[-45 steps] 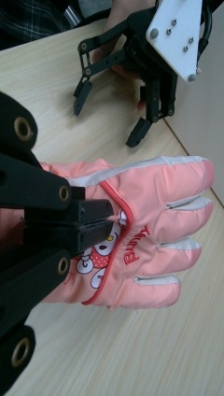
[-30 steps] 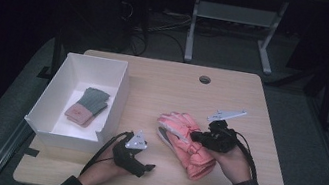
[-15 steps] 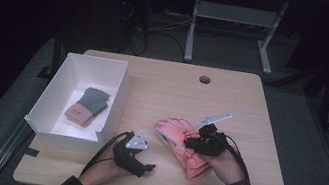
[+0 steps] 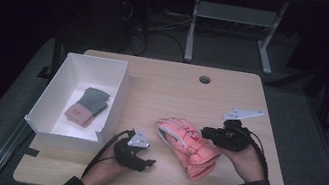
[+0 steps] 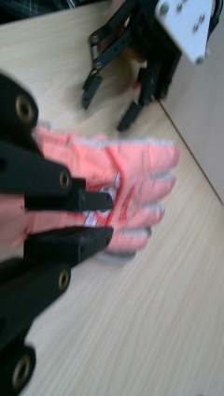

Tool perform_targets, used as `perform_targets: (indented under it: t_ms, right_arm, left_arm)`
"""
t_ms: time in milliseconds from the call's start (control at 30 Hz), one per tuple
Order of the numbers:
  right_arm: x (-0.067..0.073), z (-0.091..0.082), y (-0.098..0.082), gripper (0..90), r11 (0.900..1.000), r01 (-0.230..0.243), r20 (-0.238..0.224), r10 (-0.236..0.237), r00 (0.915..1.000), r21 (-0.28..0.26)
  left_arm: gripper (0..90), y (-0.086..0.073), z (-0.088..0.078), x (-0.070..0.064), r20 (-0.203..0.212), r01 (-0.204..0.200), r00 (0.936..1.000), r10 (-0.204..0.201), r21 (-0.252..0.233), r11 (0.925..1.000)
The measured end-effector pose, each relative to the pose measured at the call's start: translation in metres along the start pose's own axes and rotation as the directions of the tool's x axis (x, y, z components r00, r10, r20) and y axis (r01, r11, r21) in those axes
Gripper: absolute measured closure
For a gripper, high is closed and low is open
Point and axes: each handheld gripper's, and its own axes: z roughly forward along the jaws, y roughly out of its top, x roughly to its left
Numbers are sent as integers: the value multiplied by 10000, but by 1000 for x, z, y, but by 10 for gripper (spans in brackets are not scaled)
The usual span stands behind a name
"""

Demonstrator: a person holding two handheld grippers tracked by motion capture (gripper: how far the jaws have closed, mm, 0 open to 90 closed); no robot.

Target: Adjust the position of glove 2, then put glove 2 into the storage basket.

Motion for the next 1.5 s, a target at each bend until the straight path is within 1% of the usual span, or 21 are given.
perform_targets:
  t_ms: [100, 167, 200, 233, 267, 367, 500, 633, 667, 733, 900, 933, 967, 1000, 1033, 1133, 1167, 1267, 1367, 1433, 1500]
  right_arm:
    - [-12, -8, -6, 897, 10000, -16, 273, 17, 9996, -39]
    - [-20, -12, -11, 897, 10000, -60, 404, 62, 9992, -35]
    - [-23, -13, -14, 897, 9999, -154, 476, 154, 9987, -8]
    - [-27, -14, -17, 897, 9999, -153, 533, 152, 9985, 20]
    - [-30, -15, -21, 897, 9997, -243, 605, 240, 9979, 44]
    - [-38, -15, -32, 897, 9994, -278, 745, 262, 9969, 211]
    - [-50, -12, -48, 897, 9988, -270, 792, 237, 9966, 404]
    - [-56, -5, -62, 897, 9972, -310, 600, 269, 9978, 686]
    - [-57, -3, -65, 897, 9965, -358, 429, 326, 9985, 758]
    - [-57, 2, -70, 897, 9950, -235, 198, 217, 9996, 969]
    - [-46, 10, -73, 897, 9917, 291, -313, -253, 9992, 1251]
    - [-43, 11, -73, 897, 9904, 310, -392, -260, 9989, 1344]
    - [-41, 12, -74, 897, 9896, 400, -474, -337, 9983, 1381]
    - [-38, 13, -74, 897, 9888, 485, -588, -405, 9974, 1410]
    - [-36, 14, -75, 897, 9876, 582, -657, -490, 9966, 1458]
    - [-29, 15, -76, 897, 9859, 670, -973, -524, 9939, 1531]
    - [-28, 15, -77, 897, 9857, 704, -1101, -538, 9925, 1532]
    - [-20, 18, -77, 897, 9854, 836, -1413, -625, 9880, 1484]
    - [-11, 22, -77, 897, 9834, 1045, -1777, -775, 9810, 1481]
    - [-5, 26, -77, 897, 9831, 1147, -2054, -839, 9751, 1429]
    - [2, 30, -76, 897, 9821, 1251, -2262, -910, 9698, 1410]
  left_arm:
    - [679, 5, -1, -2, 160, -63, 9999, 62, 87, 9999]
    - [824, 10, 0, -4, 219, -83, 9997, 79, 208, 9997]
    - [883, 13, -1, -4, 235, -92, 9997, 88, 193, 9998]
    - [895, 16, 1, -5, 350, 68, 9994, -73, 136, 9999]
    - [896, 18, 2, -6, 434, 155, 9989, -159, 83, 9998]
    - [896, 26, 9, -9, 676, 124, 9976, -129, 88, 9999]
    - [895, 33, 20, -16, 780, 51, 9969, -53, 30, 10000]
    - [896, 42, 28, -17, 849, 50, 9964, -56, 72, 10000]
    - [896, 44, 29, -16, 808, -42, 9967, 34, 92, 9999]
    - [896, 47, 33, -16, 782, 17, 9969, -26, 126, 9999]
    - [896, 53, 41, -12, 722, 122, 9973, -135, 183, 9998]
    - [895, 53, 42, -12, 709, 225, 9972, -233, 118, 9997]
    - [895, 54, 42, -10, 688, 103, 9976, -118, 223, 9997]
    - [895, 54, 43, -9, 646, 218, 9977, -228, 152, 9996]
    - [896, 55, 43, -7, 589, 127, 9982, -140, 232, 9997]
    - [895, 55, 43, -3, 547, 293, 9981, -301, 163, 9994]
    - [895, 55, 42, 1, 651, 578, 9962, -580, 58, 9983]
    - [895, 55, 41, 7, 518, 451, 9976, -460, 192, 9988]
    - [896, 55, 40, 12, 520, 619, 9967, -625, 120, 9980]
    - [896, 55, 39, 15, 607, 680, 9958, -683, 74, 9977]
    - [895, 55, 39, 19, 745, 890, 9933, -886, -21, 9960]
